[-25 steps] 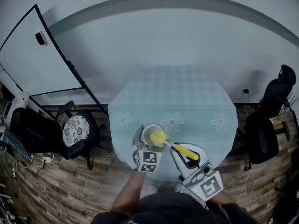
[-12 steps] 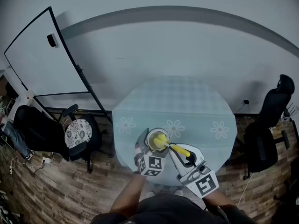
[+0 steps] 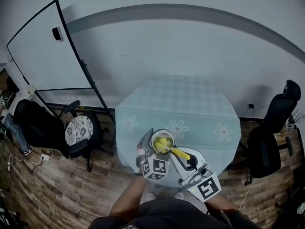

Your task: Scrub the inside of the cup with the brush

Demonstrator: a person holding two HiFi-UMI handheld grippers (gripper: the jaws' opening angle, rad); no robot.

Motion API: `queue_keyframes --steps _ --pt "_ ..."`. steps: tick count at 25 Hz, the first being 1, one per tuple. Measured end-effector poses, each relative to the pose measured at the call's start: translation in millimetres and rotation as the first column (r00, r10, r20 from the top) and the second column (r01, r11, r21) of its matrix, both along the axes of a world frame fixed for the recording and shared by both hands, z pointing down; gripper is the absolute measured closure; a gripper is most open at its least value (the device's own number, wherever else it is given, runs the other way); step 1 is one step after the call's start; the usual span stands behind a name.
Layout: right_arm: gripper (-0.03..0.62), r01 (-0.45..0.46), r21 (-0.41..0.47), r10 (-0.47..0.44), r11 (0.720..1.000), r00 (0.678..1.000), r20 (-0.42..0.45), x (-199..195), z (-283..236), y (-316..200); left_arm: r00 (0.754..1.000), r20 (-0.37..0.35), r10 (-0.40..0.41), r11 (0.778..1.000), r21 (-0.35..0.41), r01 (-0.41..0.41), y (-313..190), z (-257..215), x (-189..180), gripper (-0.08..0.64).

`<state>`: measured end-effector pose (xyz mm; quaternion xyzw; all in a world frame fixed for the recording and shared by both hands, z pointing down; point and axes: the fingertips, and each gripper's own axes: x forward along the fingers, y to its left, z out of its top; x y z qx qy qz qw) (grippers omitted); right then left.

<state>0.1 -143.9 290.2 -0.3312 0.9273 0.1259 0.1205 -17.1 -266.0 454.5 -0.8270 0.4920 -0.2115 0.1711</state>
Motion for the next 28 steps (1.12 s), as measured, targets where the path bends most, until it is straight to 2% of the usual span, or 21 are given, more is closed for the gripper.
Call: queue_keyframes --steps 11,15,19,28 --pt "0.554 0.006 0.067 -0.008 0.998 1.000 0.018 -5.2 -20.1 9.1 1.000 0.027 0.006 1.000 0.017 -0.007 14.5 -3.1 5.1 -0.008" --pt "0.554 -0.024 0.082 0.025 0.996 1.000 -0.011 -2.6 -18.7 5.9 1.000 0.023 0.005 1.000 0.018 -0.005 14.2 -5.6 5.0 -0.008" --pt "0.554 -0.056 0.071 0.059 0.996 0.998 -0.035 5.6 -12.1 3.9 1.000 0.021 -0.002 1.000 0.017 0.002 13.4 -7.3 2.5 -0.008" --pt "0.554 -0.050 0.030 0.051 0.998 0.998 -0.044 7.4 -1.5 6.4 1.000 0.015 -0.021 1.000 0.016 0.021 6.7 -8.4 -1.9 -0.008"
